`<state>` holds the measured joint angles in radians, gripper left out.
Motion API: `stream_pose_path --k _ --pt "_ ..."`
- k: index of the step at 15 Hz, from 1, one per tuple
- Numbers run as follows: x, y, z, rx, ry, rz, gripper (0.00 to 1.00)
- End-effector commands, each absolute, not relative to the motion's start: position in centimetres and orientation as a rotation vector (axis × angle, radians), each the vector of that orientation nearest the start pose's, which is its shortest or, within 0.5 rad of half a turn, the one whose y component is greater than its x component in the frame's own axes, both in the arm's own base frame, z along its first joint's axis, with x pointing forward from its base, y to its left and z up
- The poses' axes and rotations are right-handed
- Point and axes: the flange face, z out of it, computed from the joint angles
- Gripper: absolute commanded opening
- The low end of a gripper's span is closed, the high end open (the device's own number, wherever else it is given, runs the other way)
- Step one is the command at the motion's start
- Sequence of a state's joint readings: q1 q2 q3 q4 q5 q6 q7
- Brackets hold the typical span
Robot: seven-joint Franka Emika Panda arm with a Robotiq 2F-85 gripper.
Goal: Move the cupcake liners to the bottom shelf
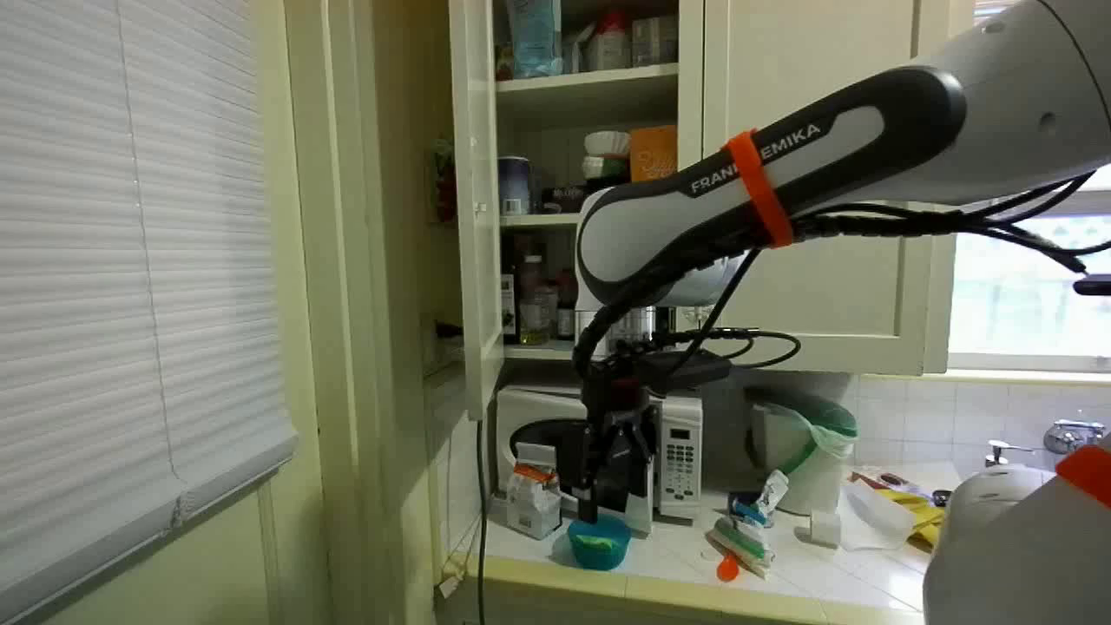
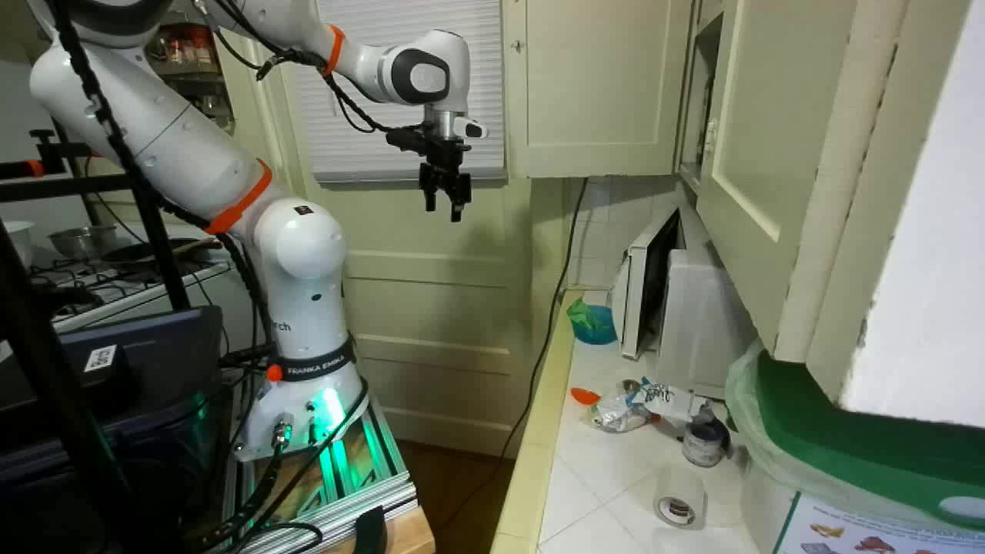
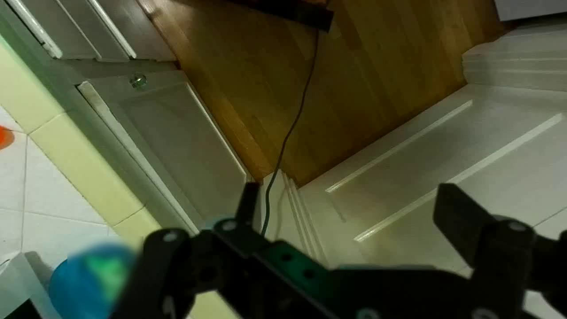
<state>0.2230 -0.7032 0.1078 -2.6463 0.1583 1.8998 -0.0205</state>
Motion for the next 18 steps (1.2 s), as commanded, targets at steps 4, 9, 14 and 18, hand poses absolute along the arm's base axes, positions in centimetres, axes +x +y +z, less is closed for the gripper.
stream_pose_path --k 4,9,14,18 --pt "31.1 10.5 46.9 -3.051 -0.314 0.008 1.0" --pt "32.8 4.8 55.6 -3.067 -0.069 -0.313 1.0" --pt "34.3 1.6 66.3 -3.116 0.034 -0.741 1.0" --pt "36.3 0.3 73.0 -3.094 0.133 -1.084 1.0"
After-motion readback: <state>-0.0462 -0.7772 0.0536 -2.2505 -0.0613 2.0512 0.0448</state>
